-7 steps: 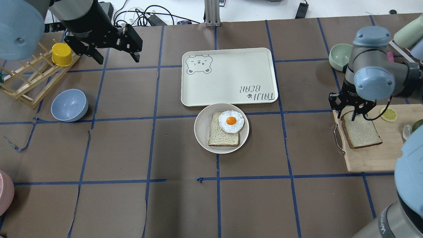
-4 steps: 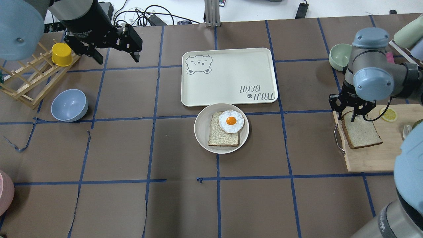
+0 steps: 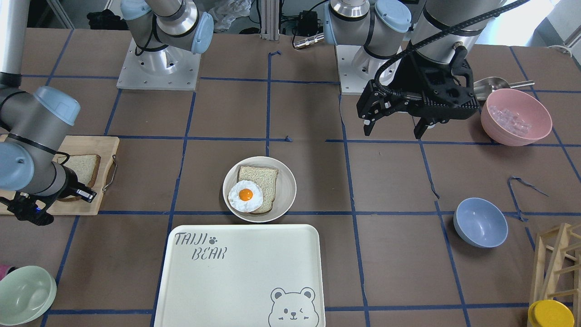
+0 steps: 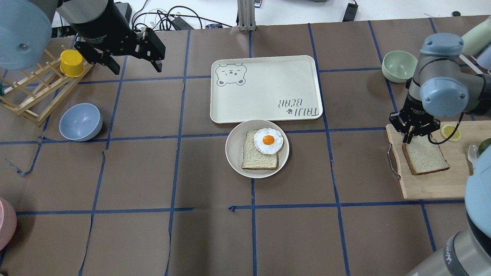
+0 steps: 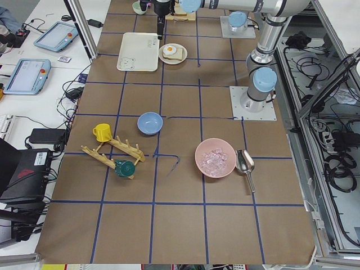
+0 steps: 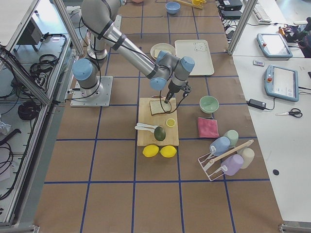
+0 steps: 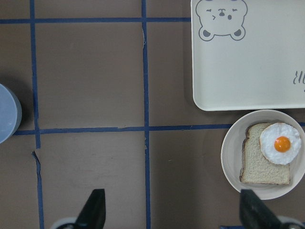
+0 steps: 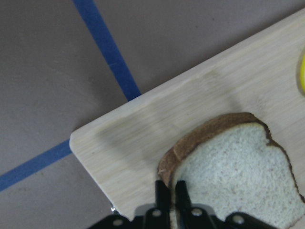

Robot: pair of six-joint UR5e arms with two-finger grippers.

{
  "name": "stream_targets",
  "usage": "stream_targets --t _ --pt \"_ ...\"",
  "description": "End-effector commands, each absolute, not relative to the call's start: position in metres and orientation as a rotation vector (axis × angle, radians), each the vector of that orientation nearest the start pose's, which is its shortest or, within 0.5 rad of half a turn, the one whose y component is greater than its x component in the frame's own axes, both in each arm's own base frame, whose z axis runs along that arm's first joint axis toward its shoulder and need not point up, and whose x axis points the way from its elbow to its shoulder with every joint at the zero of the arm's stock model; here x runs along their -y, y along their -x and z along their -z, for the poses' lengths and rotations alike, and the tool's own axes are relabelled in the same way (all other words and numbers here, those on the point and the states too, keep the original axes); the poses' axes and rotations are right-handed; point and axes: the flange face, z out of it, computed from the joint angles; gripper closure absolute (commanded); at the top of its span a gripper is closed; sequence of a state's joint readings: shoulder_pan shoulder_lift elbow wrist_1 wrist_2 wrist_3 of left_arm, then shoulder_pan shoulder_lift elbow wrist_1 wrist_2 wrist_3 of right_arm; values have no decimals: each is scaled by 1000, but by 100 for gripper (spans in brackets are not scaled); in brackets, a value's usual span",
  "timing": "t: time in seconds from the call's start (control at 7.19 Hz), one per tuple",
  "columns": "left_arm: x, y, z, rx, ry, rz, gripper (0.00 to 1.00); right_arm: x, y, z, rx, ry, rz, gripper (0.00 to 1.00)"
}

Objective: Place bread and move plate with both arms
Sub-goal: 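Close the right gripper on the bread slice edge and lift it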

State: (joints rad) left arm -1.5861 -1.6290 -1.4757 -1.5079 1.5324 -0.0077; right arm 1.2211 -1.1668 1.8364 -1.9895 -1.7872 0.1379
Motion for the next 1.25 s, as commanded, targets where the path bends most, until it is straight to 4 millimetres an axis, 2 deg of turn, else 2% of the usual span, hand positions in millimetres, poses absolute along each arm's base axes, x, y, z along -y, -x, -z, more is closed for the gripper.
stream_targets --t 0.0,0.28,0.56,0.83,0.97,1.11 --pt "524 145 -512 -3177 -15 155 0 546 81 -202 -3192 -749 -502 100" --pt "524 145 -512 -3177 -15 155 0 544 80 -229 -3195 -754 -485 100" --pt "524 145 -512 -3177 -15 155 0 548 77 -272 -3180 -768 -539 100" --pt "524 145 -512 -3176 -15 155 0 571 73 -337 -3081 -864 -560 100" --pt "524 145 -512 -3176 -15 155 0 578 66 -356 -3081 -881 -557 100" --pt "524 145 -512 -3177 -15 155 0 583 29 -362 -3078 -930 -523 100"
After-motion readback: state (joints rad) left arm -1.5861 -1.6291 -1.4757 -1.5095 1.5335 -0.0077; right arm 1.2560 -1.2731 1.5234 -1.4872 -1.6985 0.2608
